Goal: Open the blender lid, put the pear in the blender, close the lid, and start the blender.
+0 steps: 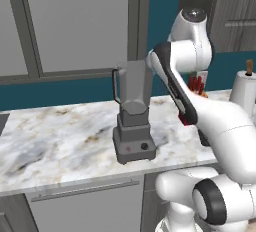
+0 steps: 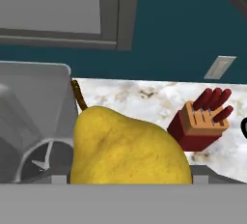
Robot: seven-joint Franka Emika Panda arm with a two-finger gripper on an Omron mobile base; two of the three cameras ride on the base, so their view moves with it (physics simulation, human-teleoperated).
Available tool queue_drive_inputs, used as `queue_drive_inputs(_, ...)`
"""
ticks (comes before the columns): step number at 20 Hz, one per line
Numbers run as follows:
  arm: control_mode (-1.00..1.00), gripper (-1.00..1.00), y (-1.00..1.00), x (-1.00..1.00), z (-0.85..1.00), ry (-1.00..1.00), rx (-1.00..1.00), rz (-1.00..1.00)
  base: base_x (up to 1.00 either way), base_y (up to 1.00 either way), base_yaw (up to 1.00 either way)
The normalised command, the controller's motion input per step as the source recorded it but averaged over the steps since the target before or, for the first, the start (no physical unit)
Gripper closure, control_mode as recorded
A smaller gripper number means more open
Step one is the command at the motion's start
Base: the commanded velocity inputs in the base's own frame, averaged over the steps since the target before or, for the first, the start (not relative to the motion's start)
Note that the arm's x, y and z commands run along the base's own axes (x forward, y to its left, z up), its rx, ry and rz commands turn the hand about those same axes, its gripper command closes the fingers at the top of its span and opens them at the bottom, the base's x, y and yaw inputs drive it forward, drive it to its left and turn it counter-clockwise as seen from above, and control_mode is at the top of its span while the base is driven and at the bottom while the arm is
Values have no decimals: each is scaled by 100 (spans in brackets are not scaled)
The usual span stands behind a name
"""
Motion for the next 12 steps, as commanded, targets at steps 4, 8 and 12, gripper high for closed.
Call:
queue_drive_inputs(4, -100, 100, 47, -3, 70, -8, 0, -1, 0, 0, 0)
queue_drive_inputs(8, -100, 100, 84, 8, -20, 6, 2, 0, 0, 0, 0)
queue_drive_inputs(12, -100, 100, 62, 16, -39, 13, 7, 0, 0, 0, 0)
